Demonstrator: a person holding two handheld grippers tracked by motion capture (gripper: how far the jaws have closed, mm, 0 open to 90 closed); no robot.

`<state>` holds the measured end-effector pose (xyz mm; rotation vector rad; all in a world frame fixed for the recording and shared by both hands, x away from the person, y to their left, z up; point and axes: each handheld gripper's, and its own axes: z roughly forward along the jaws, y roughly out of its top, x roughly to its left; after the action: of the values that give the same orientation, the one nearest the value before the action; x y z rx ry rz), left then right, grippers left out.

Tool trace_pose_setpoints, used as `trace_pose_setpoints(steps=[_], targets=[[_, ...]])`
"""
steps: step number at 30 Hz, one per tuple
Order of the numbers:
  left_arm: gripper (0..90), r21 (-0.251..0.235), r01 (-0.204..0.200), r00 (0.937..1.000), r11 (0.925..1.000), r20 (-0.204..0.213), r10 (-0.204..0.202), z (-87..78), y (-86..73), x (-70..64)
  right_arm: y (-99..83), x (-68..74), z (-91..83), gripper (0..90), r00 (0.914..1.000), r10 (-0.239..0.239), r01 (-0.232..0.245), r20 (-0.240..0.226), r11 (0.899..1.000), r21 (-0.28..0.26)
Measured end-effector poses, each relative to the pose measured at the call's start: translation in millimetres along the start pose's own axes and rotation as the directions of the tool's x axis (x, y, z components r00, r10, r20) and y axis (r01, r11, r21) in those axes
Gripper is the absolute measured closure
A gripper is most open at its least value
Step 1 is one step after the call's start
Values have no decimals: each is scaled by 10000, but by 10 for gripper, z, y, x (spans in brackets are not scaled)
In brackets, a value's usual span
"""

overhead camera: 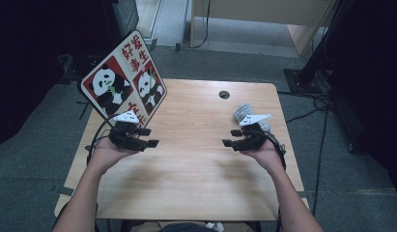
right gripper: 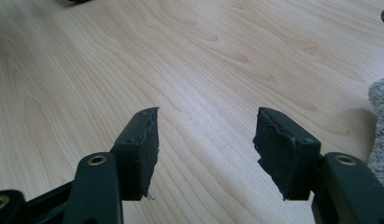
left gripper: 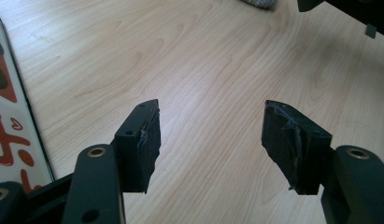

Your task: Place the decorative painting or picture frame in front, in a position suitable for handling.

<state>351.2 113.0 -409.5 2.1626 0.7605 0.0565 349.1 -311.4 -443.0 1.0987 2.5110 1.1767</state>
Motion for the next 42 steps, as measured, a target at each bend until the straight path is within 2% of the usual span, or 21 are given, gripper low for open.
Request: trace_pose_setpoints(steps=[12,19,31,42], targets=[[377,-331,368,9984,9988,-417,-382,-210,-116,23,61,-39,23,403,10000,-11,11,68,10000,-84],[379,-518,719,9947,9961,-697,-754,-353,-221,49,113,-57,67,403,10000,18,-18,32,10000,-15],[391,-952,1358,9812,9862,-1246,-1471,-645,-432,153,170,-45,132,403,9999,-96,97,-73,9999,75],[418,-1303,1799,9687,9750,-1488,-1986,-838,-556,281,175,-41,150,403,9999,-155,155,-36,9998,157]])
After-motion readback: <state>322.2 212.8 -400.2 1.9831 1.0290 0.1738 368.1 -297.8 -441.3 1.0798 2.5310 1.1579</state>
